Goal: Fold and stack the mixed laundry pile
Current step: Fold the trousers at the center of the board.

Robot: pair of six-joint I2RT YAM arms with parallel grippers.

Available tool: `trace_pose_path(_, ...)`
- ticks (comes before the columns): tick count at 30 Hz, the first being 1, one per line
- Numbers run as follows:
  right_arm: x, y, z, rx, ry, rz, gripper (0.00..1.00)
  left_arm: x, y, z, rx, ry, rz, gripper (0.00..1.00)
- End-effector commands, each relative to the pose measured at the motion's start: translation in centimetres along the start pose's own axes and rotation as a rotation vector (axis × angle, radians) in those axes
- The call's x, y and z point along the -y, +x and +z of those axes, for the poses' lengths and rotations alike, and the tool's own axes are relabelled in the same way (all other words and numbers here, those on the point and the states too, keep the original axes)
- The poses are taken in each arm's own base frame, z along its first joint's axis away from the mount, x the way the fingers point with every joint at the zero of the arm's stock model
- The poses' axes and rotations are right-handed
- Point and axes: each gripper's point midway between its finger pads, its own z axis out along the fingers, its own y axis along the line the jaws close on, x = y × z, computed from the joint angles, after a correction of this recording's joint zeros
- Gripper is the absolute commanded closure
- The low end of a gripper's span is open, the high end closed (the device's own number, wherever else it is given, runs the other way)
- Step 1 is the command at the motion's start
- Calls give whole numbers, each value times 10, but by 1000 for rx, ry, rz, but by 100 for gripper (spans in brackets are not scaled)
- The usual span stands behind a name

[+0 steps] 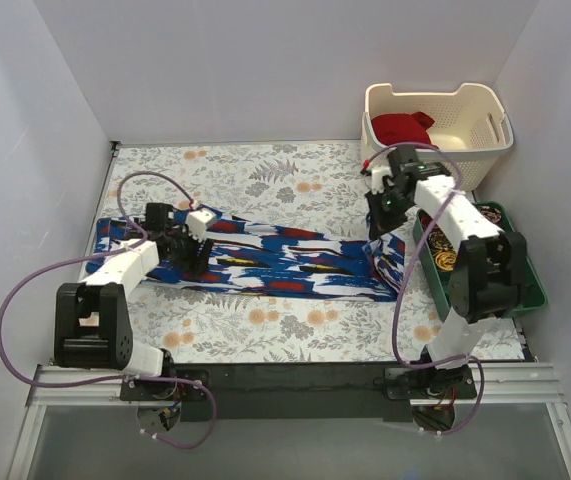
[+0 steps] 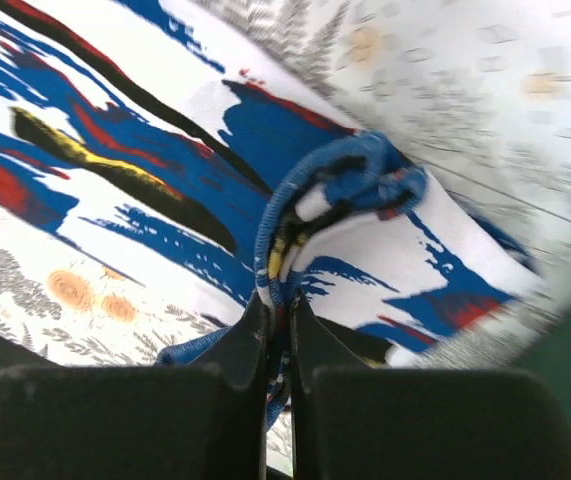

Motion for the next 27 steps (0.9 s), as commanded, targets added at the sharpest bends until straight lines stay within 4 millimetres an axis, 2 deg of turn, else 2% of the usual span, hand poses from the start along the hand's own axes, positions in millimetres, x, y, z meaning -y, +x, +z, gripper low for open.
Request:
trace_pose_path(1,-5,-27,-80,209,-89,-64,99,40,5,26,-38,101,189,49)
trace_pose_path(3,5,-37,-112,295,-69,-61,99,53,9,39,-77,130,195,54)
trace_pose_path(4,3,-40,-122,321,-84,-63,99,69,6,47,-87,161,224,55)
trace_pose_path(6,10,-46,-150,398,-63,-56,99,87,2,64,-111,211,224,57)
trace_pose_path(7,7,-47,-158,415,-77,-59,99,108,-4,71,-112,251,199,58)
trace_pose_path(8,5,-48,-167,438,-78,-61,99,118,-17,81,-106,277,191,58)
trace_pose_path(10,-2,-53,-181,477,-103,-67,99,152,-31,90,-107,359,140,61)
trace_pose_path(11,-6,-56,-186,493,-116,-72,99,163,-39,92,-103,386,126,61)
trace_pose_path(12,-9,-60,-191,509,-129,-73,99,179,-58,92,-71,449,123,61)
trace_pose_path(14,-20,-68,-194,526,-191,-73,99,188,-83,83,-27,490,58,61)
trace_pose_path(15,-23,-72,-194,531,-204,-73,99,188,-105,68,36,497,53,61)
trace_pose_path(16,-29,-80,-199,556,-229,-89,99,179,-120,56,88,500,19,55)
trace_pose_path(17,-38,-84,-196,548,-260,-92,99,170,-127,46,114,489,-25,53)
trace_pose_path(18,-46,-88,-193,547,-281,-98,99,141,-137,28,173,440,-82,53)
trace_pose_path(19,-54,-95,-193,563,-296,-119,99,124,-138,18,191,411,-122,51)
trace_pose_path(20,-71,-100,-185,543,-332,-124,99,107,-136,10,202,380,-144,50)
trace_pose_path(21,-82,-107,-183,553,-352,-147,99,72,-132,-2,227,311,-196,49)
trace_pose_path(22,-91,-112,-176,545,-366,-163,99,60,-122,-14,218,276,-221,48)
trace_pose_path(23,-117,-113,-169,520,-401,-190,99,45,-115,-21,219,231,-232,48)
trace_pose_path(24,-129,-118,-165,524,-419,-215,99,20,-101,-28,212,163,-258,48)
trace_pose_path(25,-139,-122,-154,505,-428,-233,99,10,-83,-36,183,133,-295,48)
trace_pose_path(26,-167,-122,-150,490,-464,-266,99,2,-72,-41,179,116,-320,48)
trace_pose_path(27,-181,-125,-147,481,-484,-269,99,-14,-59,-48,180,76,-362,48)
